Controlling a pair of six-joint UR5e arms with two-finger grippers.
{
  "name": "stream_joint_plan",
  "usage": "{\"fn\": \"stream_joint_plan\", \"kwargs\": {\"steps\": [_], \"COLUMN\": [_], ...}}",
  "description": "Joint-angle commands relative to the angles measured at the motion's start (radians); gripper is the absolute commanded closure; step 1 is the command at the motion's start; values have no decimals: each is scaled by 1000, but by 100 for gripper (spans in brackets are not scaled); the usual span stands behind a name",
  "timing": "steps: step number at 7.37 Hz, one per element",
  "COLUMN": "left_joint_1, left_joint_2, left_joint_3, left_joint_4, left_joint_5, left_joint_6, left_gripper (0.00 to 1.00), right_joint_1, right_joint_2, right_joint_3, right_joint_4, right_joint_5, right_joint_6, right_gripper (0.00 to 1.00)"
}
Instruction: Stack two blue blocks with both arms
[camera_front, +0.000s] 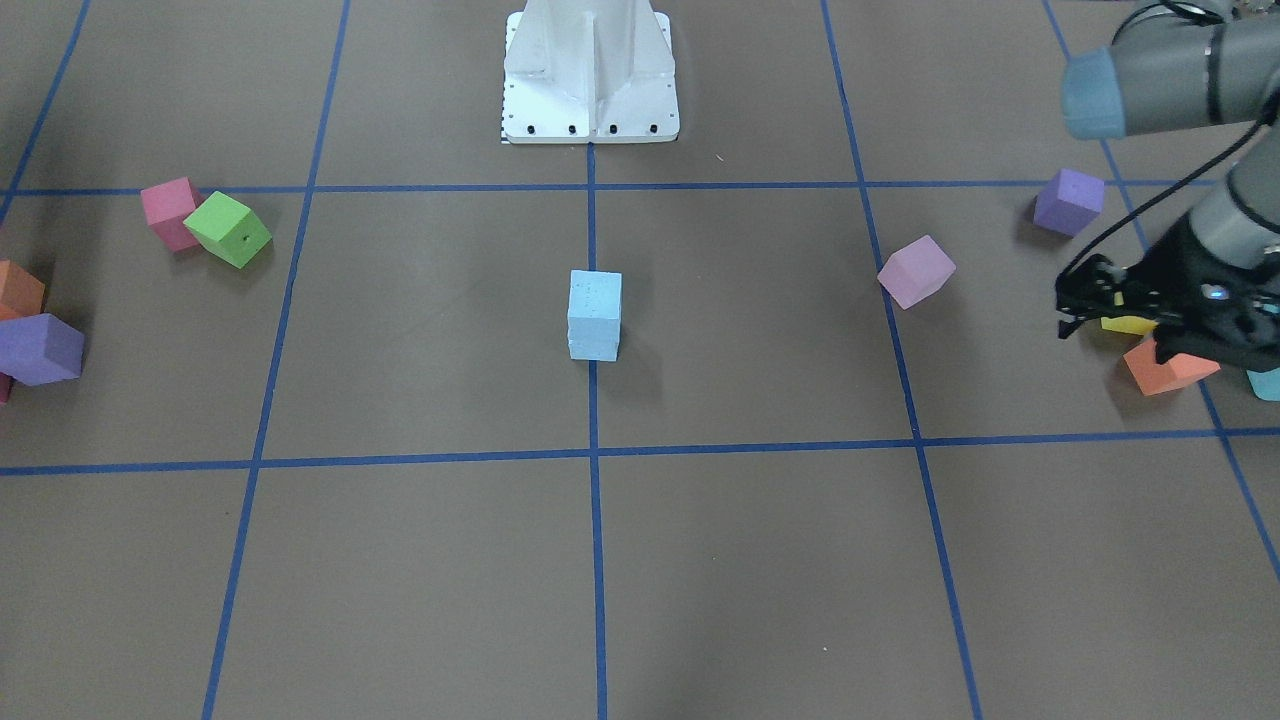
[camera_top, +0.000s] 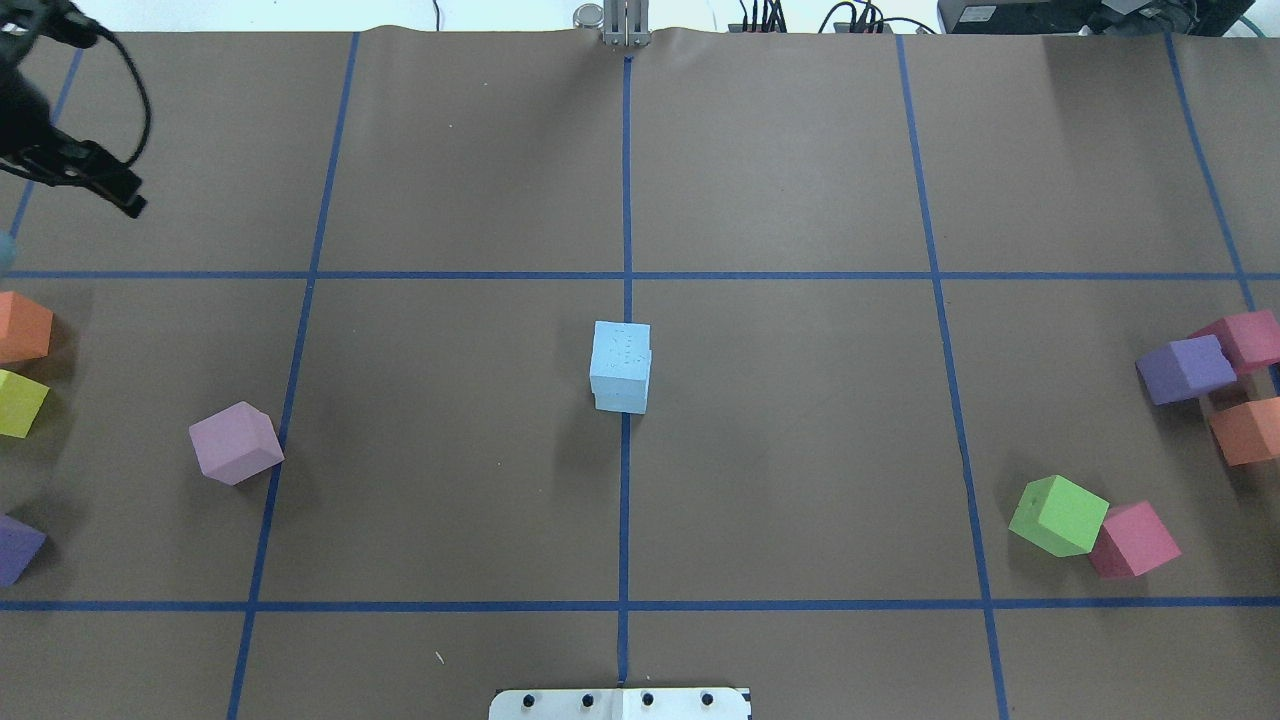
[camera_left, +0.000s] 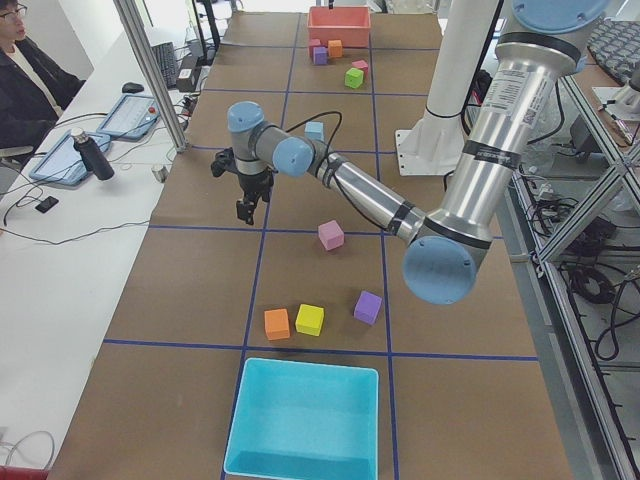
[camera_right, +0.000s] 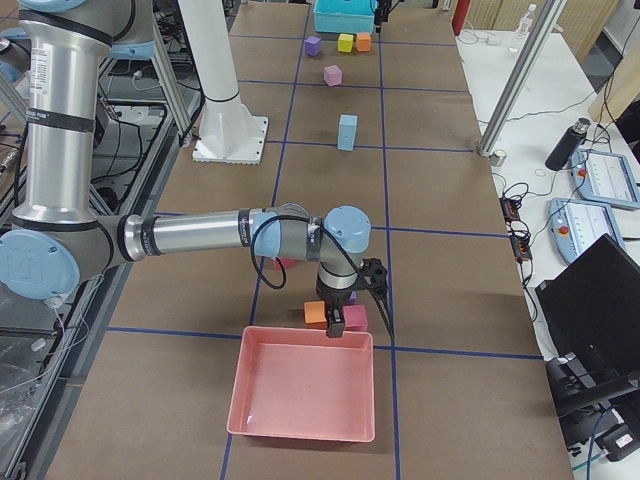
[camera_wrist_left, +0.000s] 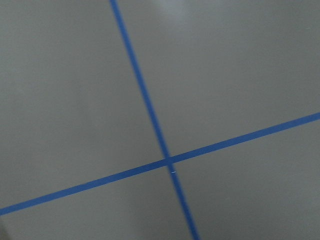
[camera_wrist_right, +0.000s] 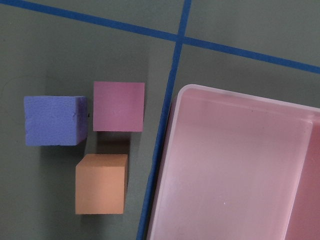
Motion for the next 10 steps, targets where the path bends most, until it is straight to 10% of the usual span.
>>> {"fn": "stream_joint_plan", "kwargs": {"steps": [1, 10], "left_joint_1": [-173, -333], "left_joint_2": [135, 220], "left_joint_3": [31, 138], "left_joint_4": [3, -130], "left_joint_5": [4, -79], "left_joint_6": [221, 269], "left_gripper": [2, 2], "right_joint_1": [0, -1], "right_joint_2": [-2, 1], "right_joint_3": [-1, 1], "right_joint_4": [1, 1], "right_joint_5": [-2, -2], "right_joint_6": [8, 22], "right_gripper": [0, 0]}}
